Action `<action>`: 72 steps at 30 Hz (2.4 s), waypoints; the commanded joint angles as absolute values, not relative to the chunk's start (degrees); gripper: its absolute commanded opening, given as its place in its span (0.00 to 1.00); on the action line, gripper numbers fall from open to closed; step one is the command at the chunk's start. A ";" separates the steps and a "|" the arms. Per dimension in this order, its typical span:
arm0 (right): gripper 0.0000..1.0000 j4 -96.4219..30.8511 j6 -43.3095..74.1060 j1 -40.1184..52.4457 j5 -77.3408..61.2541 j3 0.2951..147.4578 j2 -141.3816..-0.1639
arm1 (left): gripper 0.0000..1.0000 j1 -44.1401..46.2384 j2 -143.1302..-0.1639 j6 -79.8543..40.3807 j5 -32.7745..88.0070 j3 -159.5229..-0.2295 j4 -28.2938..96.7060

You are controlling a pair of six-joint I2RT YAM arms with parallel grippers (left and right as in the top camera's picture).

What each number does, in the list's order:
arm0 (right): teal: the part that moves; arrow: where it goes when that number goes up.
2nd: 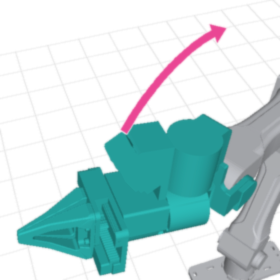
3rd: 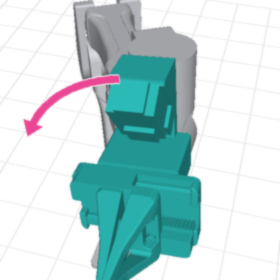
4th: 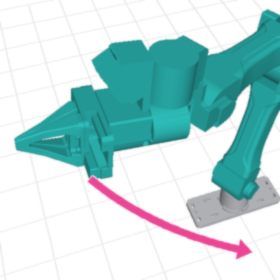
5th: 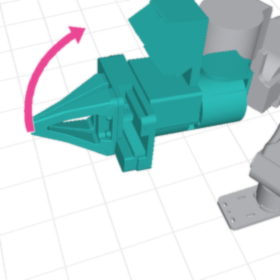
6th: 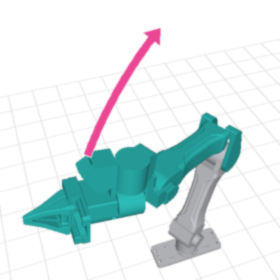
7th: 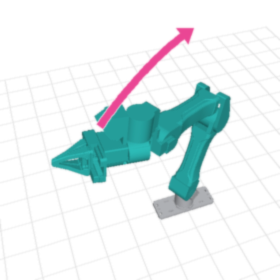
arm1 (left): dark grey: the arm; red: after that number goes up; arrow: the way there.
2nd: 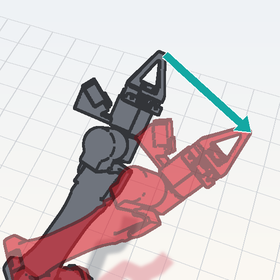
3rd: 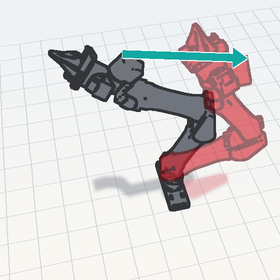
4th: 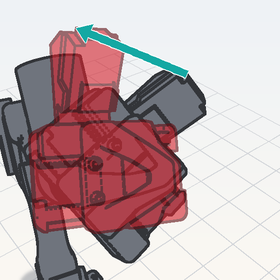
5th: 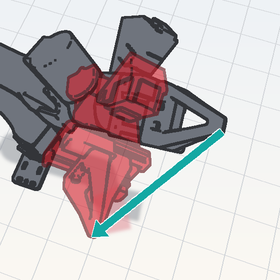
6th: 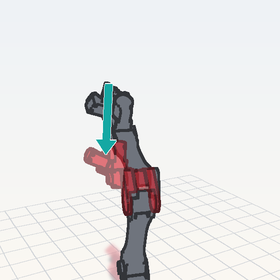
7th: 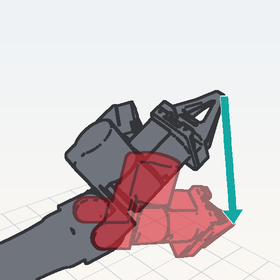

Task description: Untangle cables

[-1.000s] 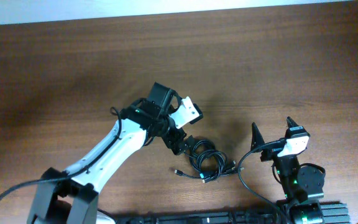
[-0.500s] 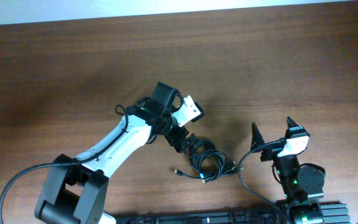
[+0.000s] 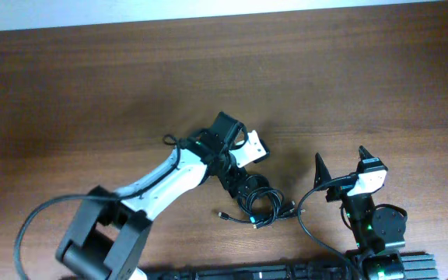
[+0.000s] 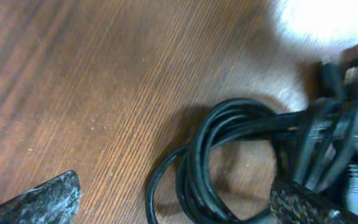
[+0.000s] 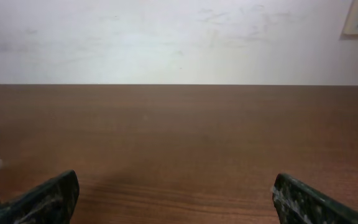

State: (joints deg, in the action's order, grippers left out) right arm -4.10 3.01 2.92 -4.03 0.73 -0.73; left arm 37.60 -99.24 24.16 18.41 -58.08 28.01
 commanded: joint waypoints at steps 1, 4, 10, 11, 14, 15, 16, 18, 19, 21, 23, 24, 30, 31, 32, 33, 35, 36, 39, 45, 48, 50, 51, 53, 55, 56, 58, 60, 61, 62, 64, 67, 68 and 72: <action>0.99 -4.29 3.31 2.50 -3.38 0.32 -0.21 | 0.92 37.89 -102.61 23.68 14.61 -59.13 27.94; 0.99 -4.29 3.31 2.50 -3.38 0.32 -0.21 | 0.91 37.89 -105.01 23.68 13.45 -59.13 27.86; 0.99 -4.27 3.31 2.50 -3.38 0.32 -0.21 | 0.83 38.65 -106.15 23.70 13.43 -59.13 26.87; 0.99 -4.29 3.31 2.50 -3.38 0.32 -0.21 | 0.77 38.85 -106.17 23.73 13.41 -59.13 26.35; 0.99 -4.27 3.31 2.50 -3.38 0.32 -0.21 | 0.65 39.40 -106.19 23.73 9.72 -59.11 24.34; 0.99 -4.29 3.31 2.50 -3.38 0.32 -0.21 | 0.65 39.40 -106.19 23.73 7.73 -59.09 23.75; 0.99 -4.29 3.31 2.50 -3.38 0.32 -0.21 | 0.64 39.38 -106.19 23.70 6.00 -59.09 23.38; 0.99 -4.27 3.31 2.50 -3.38 0.32 -0.21 | 0.59 39.27 -106.19 23.66 -0.34 -59.09 21.98; 0.99 -4.29 3.31 2.50 -3.38 0.32 -0.21 | 0.58 39.20 -106.19 23.64 -2.17 -59.09 21.45; 0.99 -4.29 3.31 2.50 -3.38 0.32 -0.21 | 0.55 39.05 -106.19 23.62 -5.28 -59.09 20.05; 0.99 -4.29 3.31 2.50 -3.38 0.32 -0.21 | 0.52 39.05 -106.19 22.94 -5.63 -59.09 18.90; 0.99 -4.27 3.31 2.50 -3.38 0.32 -0.21 | 0.43 38.98 -106.19 21.91 -5.63 -59.09 18.46; 0.99 -4.29 3.31 2.50 -3.38 0.32 -0.21 | 0.00 39.00 -106.19 18.44 -3.09 -59.09 16.97; 0.99 -4.29 3.31 2.50 -3.38 0.32 -0.21 | 0.00 39.00 -106.19 18.44 -2.28 -59.09 16.84; 0.99 -4.29 3.31 2.50 -3.38 0.32 -0.21 | 0.00 39.00 -106.17 18.44 -2.15 -59.09 16.69; 0.99 -4.29 3.31 2.50 -3.38 0.32 -0.21 | 0.00 39.00 -106.17 18.44 -2.15 -59.09 16.51; 0.99 -4.27 3.31 2.50 -3.38 0.32 -0.21 | 0.00 39.00 -106.17 18.44 -2.15 -59.09 16.08; 0.99 -4.29 3.31 2.50 -3.38 0.32 -0.21 | 0.00 39.00 -106.17 18.44 -2.15 -59.09 15.86; 0.99 -4.27 3.31 2.50 -3.38 0.32 -0.21 | 0.00 38.96 -105.95 18.41 -2.15 -59.42 15.64; 0.99 -4.27 3.31 2.50 -3.38 0.32 -0.21 | 0.00 38.96 -101.67 18.44 -2.15 -61.30 15.64; 0.99 -4.29 3.31 2.50 -3.38 0.32 -0.21 | 0.00 38.96 -96.49 18.44 -2.15 -62.08 15.09; 0.99 -4.29 3.31 2.50 -3.38 0.32 -0.21 | 0.00 38.96 -92.42 18.46 -2.15 -62.08 14.26; 0.99 -4.29 3.31 2.50 -3.38 0.32 -0.21 | 0.00 38.96 -90.85 18.46 -2.15 -62.08 13.96; 0.99 -4.29 3.31 2.50 -3.38 0.32 -0.21 | 0.00 38.96 -87.11 18.46 -2.13 -62.08 13.41; 0.99 -4.29 3.31 2.50 -3.38 0.32 -0.21 | 0.00 38.96 -83.24 18.46 -2.13 -62.08 12.67; 0.99 -4.29 3.29 2.48 -3.29 0.32 -0.21 | 0.00 38.96 -81.76 18.46 -2.11 -62.08 12.38; 0.99 -4.29 3.29 2.50 -2.26 0.32 -0.21 | 0.00 38.96 -79.70 18.46 -2.13 -62.08 11.64; 0.99 -4.27 3.31 2.50 -2.31 0.32 -0.21 | 0.00 38.96 -78.37 18.46 -2.13 -62.08 10.87; 0.99 -4.16 3.31 2.50 -2.31 0.32 -0.21 | 0.00 38.96 -77.84 18.46 -2.13 -62.08 10.44; 0.99 -4.19 3.31 2.50 -2.28 0.32 -0.21 | 0.00 38.96 -77.49 18.44 -2.07 -62.08 10.04; 0.99 -3.68 3.29 2.48 -2.26 0.32 -0.21 | 0.00 38.96 -76.82 18.44 -0.01 -62.08 9.06; 0.99 -0.40 3.29 2.52 -2.22 0.32 -0.19 | 0.00 38.96 -75.79 17.45 4.14 -62.08 6.46; 0.99 0.82 3.31 2.55 -2.04 0.32 -0.21 | 0.00 38.96 -75.64 16.78 4.14 -62.08 5.74; 0.99 9.02 3.79 2.55 -3.20 0.32 -0.19 | 0.00 38.96 -75.50 16.01 5.87 -62.08 2.98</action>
State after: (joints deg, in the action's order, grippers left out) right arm 4.56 3.05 2.92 -2.87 0.60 -0.71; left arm 39.20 -77.54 18.00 2.13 -60.66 5.19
